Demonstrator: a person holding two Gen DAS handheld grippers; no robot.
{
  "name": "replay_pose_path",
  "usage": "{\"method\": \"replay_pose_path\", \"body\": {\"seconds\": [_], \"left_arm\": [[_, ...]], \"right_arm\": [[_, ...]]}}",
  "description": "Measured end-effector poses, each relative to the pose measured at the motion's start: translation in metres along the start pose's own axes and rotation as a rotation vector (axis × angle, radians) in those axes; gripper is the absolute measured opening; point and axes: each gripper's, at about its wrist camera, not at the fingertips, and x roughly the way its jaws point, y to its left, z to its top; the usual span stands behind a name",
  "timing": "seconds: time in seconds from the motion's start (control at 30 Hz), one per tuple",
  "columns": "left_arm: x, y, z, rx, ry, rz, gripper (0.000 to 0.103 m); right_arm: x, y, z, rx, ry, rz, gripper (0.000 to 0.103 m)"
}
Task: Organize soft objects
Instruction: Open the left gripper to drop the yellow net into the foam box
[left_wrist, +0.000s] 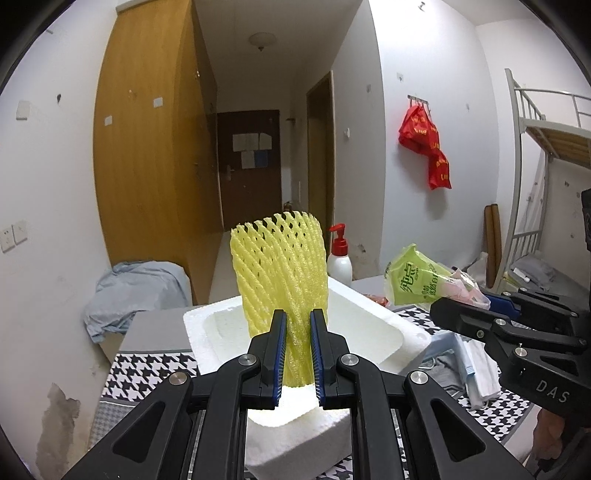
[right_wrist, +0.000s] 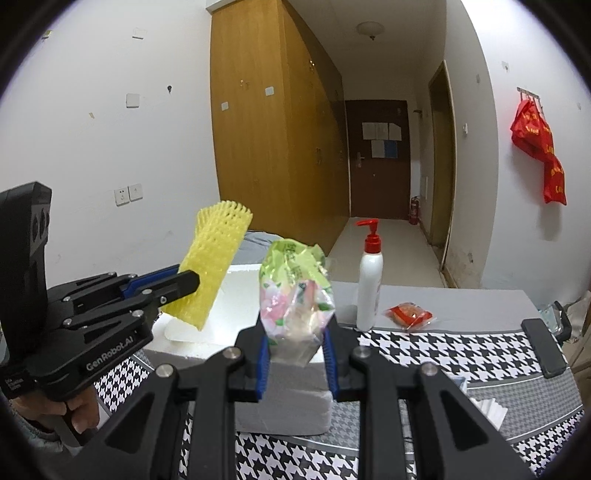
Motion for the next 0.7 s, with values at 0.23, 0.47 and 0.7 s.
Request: {"method": "replay_pose_path", "body": {"seconds": [0.23,0.47,0.7], "left_arm": [[0.009,0.014,-0.003,-0.013,0.007,-0.001,0.068],[-0.006,0.022,-0.008,-0.032,-0.051,0.026,0.102],[-0.018,0.029,-0.008,-0.031,-0.074,0.049,0.102]], "right_arm": [[0.012,0.007,0.003,0.009,0.003,-0.011,0.029],[0.015,0.007,0.004,0.021,0.012,-0.037,0.029],[0.018,0.015,0.006,0.016,0.012,-0.038,0.029]]}}
